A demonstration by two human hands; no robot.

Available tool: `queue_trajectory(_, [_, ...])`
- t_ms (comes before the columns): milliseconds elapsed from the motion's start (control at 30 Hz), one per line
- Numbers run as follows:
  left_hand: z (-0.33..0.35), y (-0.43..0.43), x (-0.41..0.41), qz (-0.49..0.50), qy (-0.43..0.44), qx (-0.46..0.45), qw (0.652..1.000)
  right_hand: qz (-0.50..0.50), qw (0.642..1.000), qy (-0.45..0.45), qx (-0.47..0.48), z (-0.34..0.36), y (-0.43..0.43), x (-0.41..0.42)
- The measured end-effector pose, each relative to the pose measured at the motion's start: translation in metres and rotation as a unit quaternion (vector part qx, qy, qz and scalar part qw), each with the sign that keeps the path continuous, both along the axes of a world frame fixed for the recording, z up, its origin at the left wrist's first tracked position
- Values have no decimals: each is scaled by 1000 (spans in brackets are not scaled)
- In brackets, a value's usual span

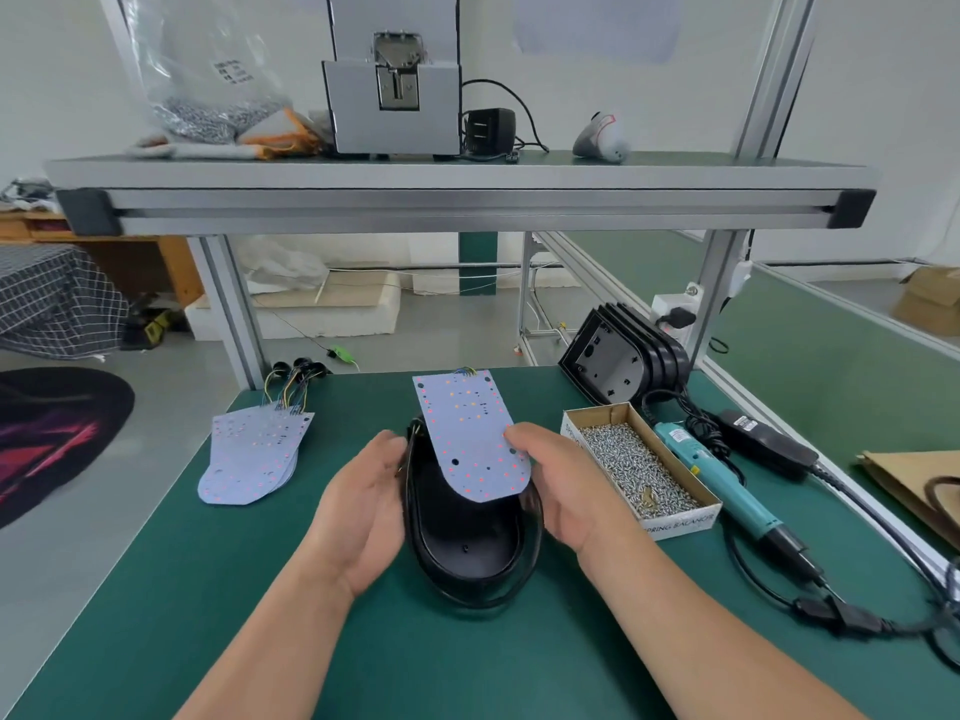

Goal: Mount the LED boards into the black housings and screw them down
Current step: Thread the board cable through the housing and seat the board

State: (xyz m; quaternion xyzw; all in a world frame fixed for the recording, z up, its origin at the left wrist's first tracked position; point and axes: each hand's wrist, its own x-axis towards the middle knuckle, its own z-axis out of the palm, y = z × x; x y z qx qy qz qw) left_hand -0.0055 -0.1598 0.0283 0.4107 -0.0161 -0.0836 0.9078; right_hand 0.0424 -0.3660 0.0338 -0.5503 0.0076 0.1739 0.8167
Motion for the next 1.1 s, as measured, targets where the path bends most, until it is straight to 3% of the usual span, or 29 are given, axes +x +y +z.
queue_trajectory(200, [-4, -1, 3, -24, -68, 56, 996, -6, 1000, 9, 7, -3, 2, -1])
queue_trajectory(367, [-1, 2, 0, -19, -68, 79, 994, -11, 999, 40, 10, -4, 0, 3])
queue_trajectory(533, [-8, 4, 3, 31, -52, 238, 969, -17, 999, 48, 4, -7, 2, 4])
queue_trajectory(633, [-11, 1, 0, 52, -91, 395, 913, -25, 999, 42, 2, -4, 3, 0])
queue_trajectory(767, [-12, -6, -6, 81, -107, 575, 807, -28, 999, 38, -13, 0, 2, -4])
queue_trajectory(933, [-10, -5, -3, 128, -141, 706, 682, -52, 997, 61, 11, -1, -1, 0])
queue_trajectory(1100, [-10, -5, -4, 141, -172, 775, 591, -67, 995, 67, 13, -6, 0, 3])
